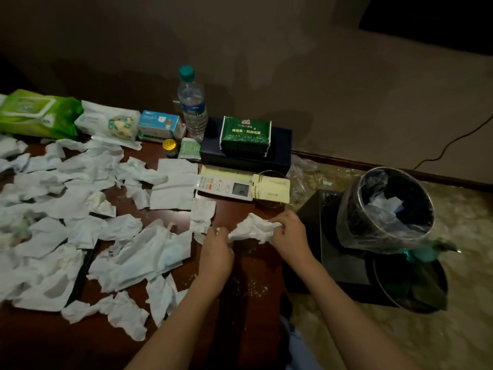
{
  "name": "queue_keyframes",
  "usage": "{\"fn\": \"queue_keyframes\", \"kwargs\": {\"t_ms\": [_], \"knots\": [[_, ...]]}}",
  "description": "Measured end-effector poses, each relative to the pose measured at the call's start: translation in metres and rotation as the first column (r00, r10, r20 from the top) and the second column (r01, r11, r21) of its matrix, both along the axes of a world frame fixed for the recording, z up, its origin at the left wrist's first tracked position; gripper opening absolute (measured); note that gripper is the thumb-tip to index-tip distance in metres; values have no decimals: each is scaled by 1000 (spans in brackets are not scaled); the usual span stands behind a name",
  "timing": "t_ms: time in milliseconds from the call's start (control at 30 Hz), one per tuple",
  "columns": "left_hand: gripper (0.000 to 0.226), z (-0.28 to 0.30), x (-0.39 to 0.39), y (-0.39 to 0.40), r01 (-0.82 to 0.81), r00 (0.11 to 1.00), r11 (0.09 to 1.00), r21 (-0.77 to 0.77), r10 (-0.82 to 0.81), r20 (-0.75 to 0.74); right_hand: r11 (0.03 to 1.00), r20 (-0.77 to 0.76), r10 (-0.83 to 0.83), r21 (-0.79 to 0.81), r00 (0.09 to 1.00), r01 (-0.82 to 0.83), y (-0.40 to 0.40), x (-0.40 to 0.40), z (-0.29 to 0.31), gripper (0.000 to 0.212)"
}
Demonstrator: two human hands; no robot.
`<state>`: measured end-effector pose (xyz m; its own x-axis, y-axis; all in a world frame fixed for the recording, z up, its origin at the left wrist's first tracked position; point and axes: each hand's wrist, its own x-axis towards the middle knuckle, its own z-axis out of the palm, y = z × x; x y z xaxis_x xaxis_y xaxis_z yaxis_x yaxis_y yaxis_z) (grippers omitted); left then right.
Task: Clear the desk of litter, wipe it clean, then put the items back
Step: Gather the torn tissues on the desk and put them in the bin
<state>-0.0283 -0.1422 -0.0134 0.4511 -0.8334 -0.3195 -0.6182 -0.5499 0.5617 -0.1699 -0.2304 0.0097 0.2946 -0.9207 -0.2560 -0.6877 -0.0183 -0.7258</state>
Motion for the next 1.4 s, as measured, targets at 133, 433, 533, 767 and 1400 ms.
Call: {"fn": "queue_keyframes", "kwargs": {"t_ms": [133, 433, 533, 767, 1400], "knots": [[21, 33, -16, -36, 6, 999, 992, -124, -2, 34, 997, 40, 6, -83, 999, -2, -8, -18, 18, 17], [42, 69, -117, -126, 255, 964, 950, -179, -236, 119, 922, 95, -265, -267, 960, 281, -61, -117, 45, 16], [32, 73, -159, -157, 340, 940, 915, -218, -321, 121, 897, 95, -330, -278, 939, 343, -81, -161, 47, 22], [35, 70, -245, -227, 453, 887, 876, -166, -462, -20, 854, 70, -485, -176, 872, 490, -129, -252, 41, 15], [50, -28, -315, -295, 654, 753, 748, 113, -628, -196, 906, -163, -397, 90, 903, 414, -197, -330, -59, 35]]}}
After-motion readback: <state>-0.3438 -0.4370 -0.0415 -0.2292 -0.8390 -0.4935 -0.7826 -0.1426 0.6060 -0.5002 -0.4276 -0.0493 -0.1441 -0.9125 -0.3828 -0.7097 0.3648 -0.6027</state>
